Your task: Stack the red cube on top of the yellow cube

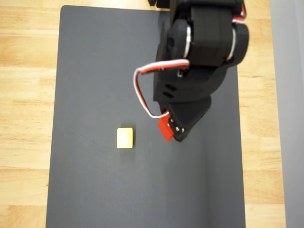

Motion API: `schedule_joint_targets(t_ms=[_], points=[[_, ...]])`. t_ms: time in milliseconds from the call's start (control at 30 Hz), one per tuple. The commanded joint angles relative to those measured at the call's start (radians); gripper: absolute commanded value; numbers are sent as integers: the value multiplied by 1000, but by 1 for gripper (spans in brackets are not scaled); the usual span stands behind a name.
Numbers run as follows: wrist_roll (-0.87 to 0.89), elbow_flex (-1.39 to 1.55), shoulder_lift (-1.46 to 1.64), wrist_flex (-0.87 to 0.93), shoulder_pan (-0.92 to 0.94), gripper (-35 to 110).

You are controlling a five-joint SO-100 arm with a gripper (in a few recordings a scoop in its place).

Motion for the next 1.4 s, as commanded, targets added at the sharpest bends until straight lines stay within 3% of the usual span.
schedule_joint_targets(t_ms=[0, 300, 933, 1367], points=[[-40, -46, 34, -25, 94, 0], [-112, -147, -126, -97, 232, 0], [-72, -275, -354, -48, 229, 0], [-110, -275, -391, -35, 215, 14]])
